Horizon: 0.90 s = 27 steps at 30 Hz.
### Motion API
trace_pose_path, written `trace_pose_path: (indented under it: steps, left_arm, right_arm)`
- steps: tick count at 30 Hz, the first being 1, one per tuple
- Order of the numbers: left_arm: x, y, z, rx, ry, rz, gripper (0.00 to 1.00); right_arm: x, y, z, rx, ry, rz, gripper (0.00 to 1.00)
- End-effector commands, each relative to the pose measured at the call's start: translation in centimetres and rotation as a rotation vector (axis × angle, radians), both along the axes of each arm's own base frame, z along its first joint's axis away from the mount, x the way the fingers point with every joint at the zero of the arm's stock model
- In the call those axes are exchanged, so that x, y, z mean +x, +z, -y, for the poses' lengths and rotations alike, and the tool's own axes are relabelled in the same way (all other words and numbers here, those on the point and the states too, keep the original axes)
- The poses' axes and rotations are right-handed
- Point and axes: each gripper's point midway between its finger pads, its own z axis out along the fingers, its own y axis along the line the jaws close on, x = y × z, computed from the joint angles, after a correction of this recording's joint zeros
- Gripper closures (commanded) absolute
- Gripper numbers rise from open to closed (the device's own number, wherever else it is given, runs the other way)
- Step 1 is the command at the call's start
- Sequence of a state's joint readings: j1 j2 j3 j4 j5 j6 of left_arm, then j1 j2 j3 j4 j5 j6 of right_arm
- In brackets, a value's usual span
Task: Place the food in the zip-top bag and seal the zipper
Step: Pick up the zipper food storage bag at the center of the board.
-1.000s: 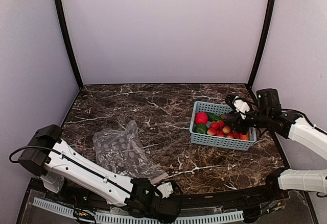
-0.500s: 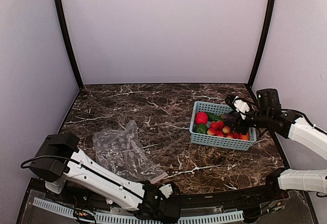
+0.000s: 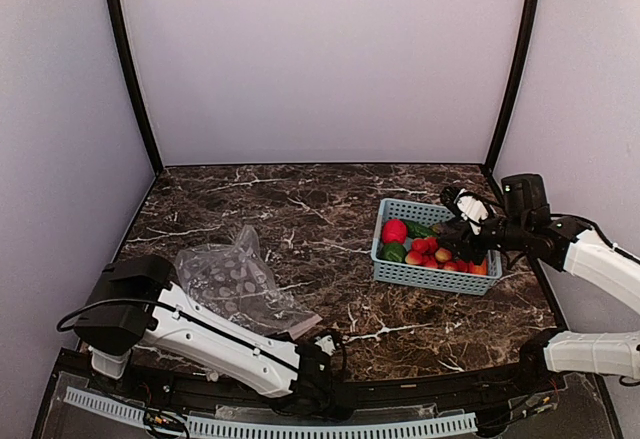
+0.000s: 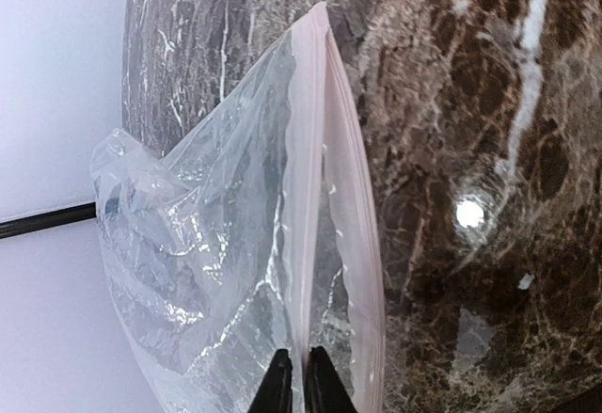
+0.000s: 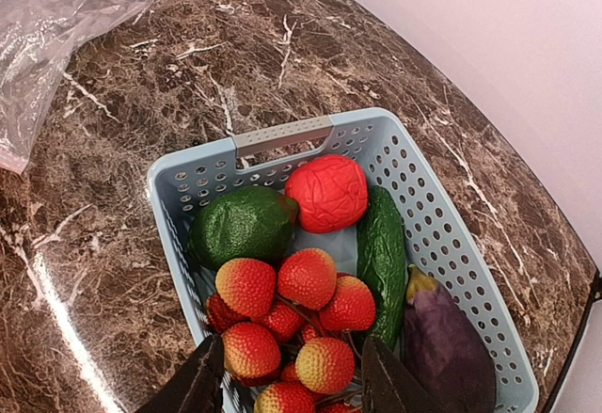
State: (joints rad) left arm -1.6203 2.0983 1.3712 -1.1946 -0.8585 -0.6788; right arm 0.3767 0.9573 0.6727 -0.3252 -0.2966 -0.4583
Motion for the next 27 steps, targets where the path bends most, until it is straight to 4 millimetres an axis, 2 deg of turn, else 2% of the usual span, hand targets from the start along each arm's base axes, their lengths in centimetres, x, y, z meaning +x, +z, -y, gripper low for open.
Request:
trace_pose_path:
  steps: [1,5,8,9,10,11,12,16,19,23,24,25,27]
  left_arm:
    - [1.8,3.8,-0.6,-0.053,0.036,0.072,0.95]
    - [3.5,6.1,-0.2,-0.189,0.070,0.046,0.99]
    - [5.1,8.7,1.2,-0.380,0.089,0.015,0.99]
    - [6.1,9.3,1.2,-0.407,0.094,0.005,0.99]
    - [6.4,10.4,2.3,-0.511,0.095,-0.019,0.99]
    - [7.6,11.6,2.1,-0.560,0.099,-0.025,0.99]
    - [8.7,12.2,2.9,-0.631,0.099,-0.046,0.99]
    - [11.7,15.1,4.2,-0.822,0.111,-0.090,0.99]
    - [13.2,16.1,4.2,-0.868,0.129,-0.087,0.99]
    - [15.7,17.6,4.3,-1.004,0.171,-0.036,0.99]
    - [16.7,18.6,4.9,-1.092,0.179,-0.013,0.99]
    - [17.0,18.5,4.9,-1.126,0.187,-0.005,0.99]
    - [18.6,20.4,6.3,-1.314,0.174,0.037,0.99]
  right_arm:
    - [0.0,0.1,-0.1,0.014,0.010,0.006,0.53]
    - [0.3,1.2,-0.3,0.030,0.006,0.013,0.53]
    - [0.4,2.5,-1.1,0.059,0.035,-0.004,0.53]
    - [0.5,3.1,-1.5,0.072,0.049,-0.014,0.53]
    - [0.8,4.2,-2.0,0.092,0.061,-0.018,0.52]
    - [1.1,4.7,-2.4,0.110,0.070,-0.035,0.53]
    - [1.4,5.4,-3.0,0.131,0.085,-0.051,0.52]
    - [1.9,7.6,-5.9,0.252,0.160,-0.207,0.52]
    - [1.6,9.2,-8.3,0.379,0.227,-0.366,0.52]
    - [1.5,10.8,-11.9,0.416,0.293,-0.438,0.52]
    - [1.6,11.2,-12.9,0.415,0.301,-0.445,0.52]
    - [1.7,11.5,-13.7,0.418,0.305,-0.456,0.51]
    - [2.0,11.7,-15.5,0.426,0.307,-0.490,0.49]
